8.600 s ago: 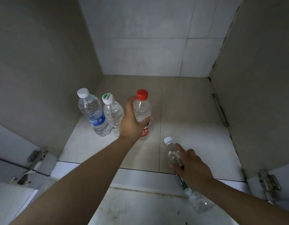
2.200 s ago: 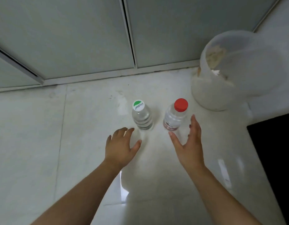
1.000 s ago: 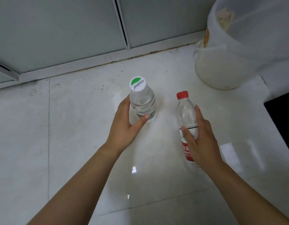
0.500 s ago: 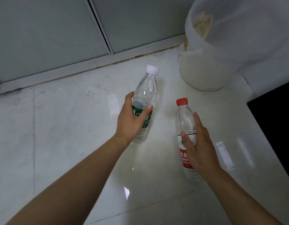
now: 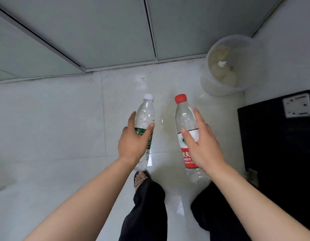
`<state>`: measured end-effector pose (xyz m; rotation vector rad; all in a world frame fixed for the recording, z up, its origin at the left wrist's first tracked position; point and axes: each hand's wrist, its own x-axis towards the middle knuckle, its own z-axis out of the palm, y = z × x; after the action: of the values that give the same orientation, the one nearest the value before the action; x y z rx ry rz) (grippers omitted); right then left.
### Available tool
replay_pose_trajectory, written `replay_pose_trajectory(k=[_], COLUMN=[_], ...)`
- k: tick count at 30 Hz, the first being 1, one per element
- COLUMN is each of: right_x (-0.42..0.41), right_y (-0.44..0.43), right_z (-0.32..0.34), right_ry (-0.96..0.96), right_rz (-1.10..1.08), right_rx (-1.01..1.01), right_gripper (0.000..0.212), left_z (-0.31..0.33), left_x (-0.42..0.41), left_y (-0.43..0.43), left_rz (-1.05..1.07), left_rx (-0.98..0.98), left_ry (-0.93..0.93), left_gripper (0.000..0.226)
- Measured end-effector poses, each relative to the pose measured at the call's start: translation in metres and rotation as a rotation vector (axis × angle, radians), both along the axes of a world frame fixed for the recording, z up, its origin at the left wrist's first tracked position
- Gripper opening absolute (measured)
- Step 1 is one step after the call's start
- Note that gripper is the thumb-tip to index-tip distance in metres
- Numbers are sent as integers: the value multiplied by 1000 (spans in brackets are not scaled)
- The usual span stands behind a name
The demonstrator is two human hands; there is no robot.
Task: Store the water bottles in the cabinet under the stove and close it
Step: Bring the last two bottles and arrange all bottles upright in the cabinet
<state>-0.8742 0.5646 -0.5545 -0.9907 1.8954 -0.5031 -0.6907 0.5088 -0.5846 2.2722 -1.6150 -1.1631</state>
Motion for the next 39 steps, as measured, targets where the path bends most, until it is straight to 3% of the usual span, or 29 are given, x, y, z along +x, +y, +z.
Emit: replay_pose_trajectory(k=[8, 14, 23, 31, 39], right_x=[-1, 1, 83, 270, 450], right_y=[29, 48, 67, 79, 111], right_z=[248, 369, 449, 479, 495], right_ry=[-50, -1, 20, -80, -180], right_rz=[255, 356, 546, 807, 1211], right_rx=[-44, -115, -166, -217, -252], right_gripper=[63, 62, 63, 62, 62], left_z=[259, 377, 455, 487, 505], left_x=[-3, 5, 92, 253, 376], left_y=[58, 106, 160, 232, 332], left_rz=[267, 377, 511, 766, 1130], left_rx=[-17, -95, -187, -216, -223], left_ry=[180, 183, 78, 34, -116], left_gripper=[71, 70, 73, 74, 73])
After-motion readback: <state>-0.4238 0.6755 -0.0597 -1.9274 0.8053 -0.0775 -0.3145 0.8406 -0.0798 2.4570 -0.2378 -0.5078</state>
